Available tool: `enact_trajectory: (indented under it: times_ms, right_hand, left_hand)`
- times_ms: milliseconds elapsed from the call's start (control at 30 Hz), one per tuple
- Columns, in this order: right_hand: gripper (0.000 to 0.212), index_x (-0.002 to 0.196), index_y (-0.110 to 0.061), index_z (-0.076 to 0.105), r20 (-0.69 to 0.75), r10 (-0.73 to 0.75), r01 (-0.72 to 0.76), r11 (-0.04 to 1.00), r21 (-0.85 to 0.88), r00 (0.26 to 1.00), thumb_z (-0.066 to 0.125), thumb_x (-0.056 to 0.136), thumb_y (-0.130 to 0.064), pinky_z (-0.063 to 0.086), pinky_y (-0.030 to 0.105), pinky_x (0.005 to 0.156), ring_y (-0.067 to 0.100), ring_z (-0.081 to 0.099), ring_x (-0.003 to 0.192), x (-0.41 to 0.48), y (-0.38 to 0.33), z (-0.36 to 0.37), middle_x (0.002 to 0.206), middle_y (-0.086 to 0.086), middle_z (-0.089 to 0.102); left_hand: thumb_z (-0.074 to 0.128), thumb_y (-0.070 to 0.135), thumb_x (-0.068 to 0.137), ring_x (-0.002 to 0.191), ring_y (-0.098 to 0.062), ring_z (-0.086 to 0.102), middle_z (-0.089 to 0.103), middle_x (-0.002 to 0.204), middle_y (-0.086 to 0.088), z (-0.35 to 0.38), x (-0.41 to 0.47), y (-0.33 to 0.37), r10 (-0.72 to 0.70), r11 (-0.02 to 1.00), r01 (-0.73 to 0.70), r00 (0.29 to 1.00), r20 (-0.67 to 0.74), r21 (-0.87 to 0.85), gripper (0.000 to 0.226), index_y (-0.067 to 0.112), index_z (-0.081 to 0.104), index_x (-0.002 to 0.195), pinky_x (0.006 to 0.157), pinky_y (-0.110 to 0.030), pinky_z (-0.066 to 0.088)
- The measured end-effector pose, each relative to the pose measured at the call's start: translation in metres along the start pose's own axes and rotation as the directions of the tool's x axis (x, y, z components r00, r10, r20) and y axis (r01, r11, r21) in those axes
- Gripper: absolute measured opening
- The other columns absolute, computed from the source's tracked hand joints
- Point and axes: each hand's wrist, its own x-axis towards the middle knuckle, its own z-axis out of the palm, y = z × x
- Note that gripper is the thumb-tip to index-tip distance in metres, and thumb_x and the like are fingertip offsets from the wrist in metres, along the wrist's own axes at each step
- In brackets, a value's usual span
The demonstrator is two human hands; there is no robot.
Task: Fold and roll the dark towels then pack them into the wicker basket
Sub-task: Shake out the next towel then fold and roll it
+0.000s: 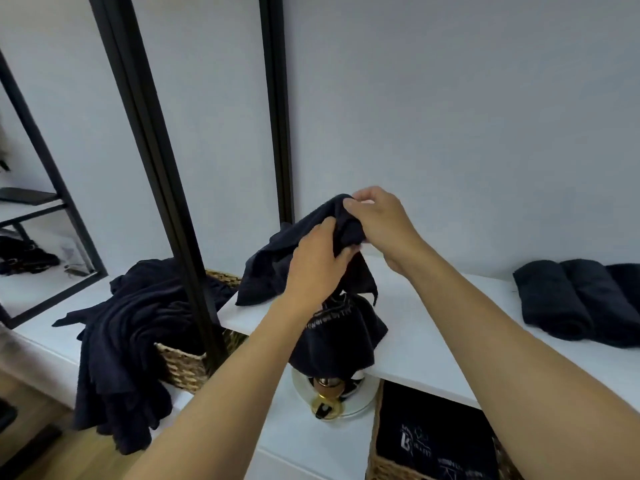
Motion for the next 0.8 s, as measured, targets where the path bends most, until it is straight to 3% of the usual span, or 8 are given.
enact_trajectory:
  times_ms: [100, 233, 333, 400, 500, 567, 700, 800]
  right_hand:
    - [0.003, 0.097, -0.022, 0.061, -0.068, -0.090, 0.099, 0.985, 0.145, 0.994, 0.060, 0.094, -0.022, 0.052, 0.023, 0.060, 0.013, 0.065, 0.078, 0.005, -0.042, -0.029, 0.100, 0.002, 0.068]
    - [0.011, 0.101, -0.013, 0.067, -0.043, -0.189, 0.194, 0.959, 0.209, 0.981, 0.067, 0.091, -0.018, 0.055, 0.022, 0.069, 0.011, 0.067, 0.083, 0.005, -0.079, -0.071, 0.095, 0.001, 0.070]
    - [0.027, 0.114, -0.012, 0.066, -0.069, -0.293, 0.296, 0.954, 0.051, 0.954, 0.069, 0.087, -0.007, 0.056, 0.021, 0.074, 0.010, 0.070, 0.092, 0.005, -0.095, -0.101, 0.104, 0.000, 0.070]
    - [0.025, 0.110, -0.012, 0.067, -0.112, -0.362, 0.345, 0.928, -0.144, 0.926, 0.070, 0.085, -0.006, 0.057, 0.020, 0.070, 0.010, 0.069, 0.086, 0.003, -0.102, -0.117, 0.100, 0.001, 0.071]
    - [0.009, 0.094, -0.012, 0.068, -0.192, -0.408, 0.319, 0.872, -0.372, 0.892, 0.070, 0.085, -0.012, 0.053, 0.019, 0.058, 0.014, 0.064, 0.064, 0.001, -0.110, -0.136, 0.087, 0.008, 0.071]
    - [0.005, 0.092, -0.012, 0.066, -0.246, -0.419, 0.290, 0.856, -0.429, 0.874, 0.067, 0.087, -0.014, 0.047, 0.014, 0.051, 0.009, 0.060, 0.056, 0.002, -0.113, -0.148, 0.081, 0.008, 0.068]
    - [0.005, 0.092, -0.014, 0.062, -0.394, -0.346, 0.230, 0.922, -0.313, 0.852, 0.062, 0.088, -0.011, 0.043, 0.015, 0.045, 0.007, 0.057, 0.048, 0.006, -0.118, -0.173, 0.080, 0.006, 0.065]
    - [0.007, 0.095, -0.012, 0.060, -0.486, -0.261, 0.167, 0.959, -0.228, 0.834, 0.058, 0.089, -0.012, 0.045, 0.020, 0.045, 0.008, 0.053, 0.042, 0.009, -0.120, -0.189, 0.077, 0.005, 0.064]
  left_hand:
    - [0.060, 0.021, 0.093, 0.059, -0.006, 0.048, 0.056, 0.068, 0.005, -0.017, 0.032, 0.041, 0.059, 0.989, -0.070, 0.995, -0.086, -0.129, 0.014, 0.010, 0.057, 0.085, 0.054, -0.018, 0.036]
    - [0.053, 0.011, 0.093, 0.072, -0.005, 0.059, 0.064, 0.082, 0.008, -0.033, 0.065, 0.095, 0.120, 0.946, -0.156, 0.983, -0.140, -0.285, 0.012, 0.014, 0.063, 0.099, 0.062, -0.013, 0.041]
    - [0.050, 0.007, 0.091, 0.088, -0.012, 0.066, 0.070, 0.097, 0.003, -0.036, 0.082, 0.125, 0.159, 0.909, -0.187, 0.982, -0.107, -0.373, 0.029, 0.016, 0.063, 0.115, 0.074, -0.025, 0.053]
    - [0.049, 0.005, 0.086, 0.085, -0.015, 0.067, 0.071, 0.093, 0.000, -0.033, 0.089, 0.139, 0.193, 0.895, -0.192, 0.980, -0.040, -0.402, 0.036, 0.019, 0.062, 0.117, 0.071, -0.029, 0.054]
    - [0.053, 0.004, 0.080, 0.069, -0.013, 0.058, 0.066, 0.081, 0.002, -0.025, 0.089, 0.151, 0.228, 0.913, -0.196, 0.972, 0.050, -0.357, 0.034, 0.019, 0.058, 0.110, 0.056, -0.020, 0.043]
    - [0.059, 0.004, 0.078, 0.070, -0.012, 0.058, 0.062, 0.083, 0.004, -0.020, 0.087, 0.154, 0.225, 0.942, -0.182, 0.966, 0.127, -0.283, 0.035, 0.019, 0.054, 0.109, 0.055, -0.018, 0.042]
    - [0.058, 0.001, 0.078, 0.074, -0.015, 0.056, 0.055, 0.085, 0.001, -0.018, 0.086, 0.149, 0.221, 0.974, -0.223, 0.929, 0.298, -0.028, 0.030, 0.017, 0.049, 0.101, 0.055, -0.021, 0.040]
    - [0.055, 0.002, 0.081, 0.075, -0.015, 0.058, 0.059, 0.087, 0.000, -0.029, 0.091, 0.144, 0.199, 0.980, -0.189, 0.955, 0.218, -0.064, 0.025, 0.018, 0.053, 0.100, 0.059, -0.023, 0.046]
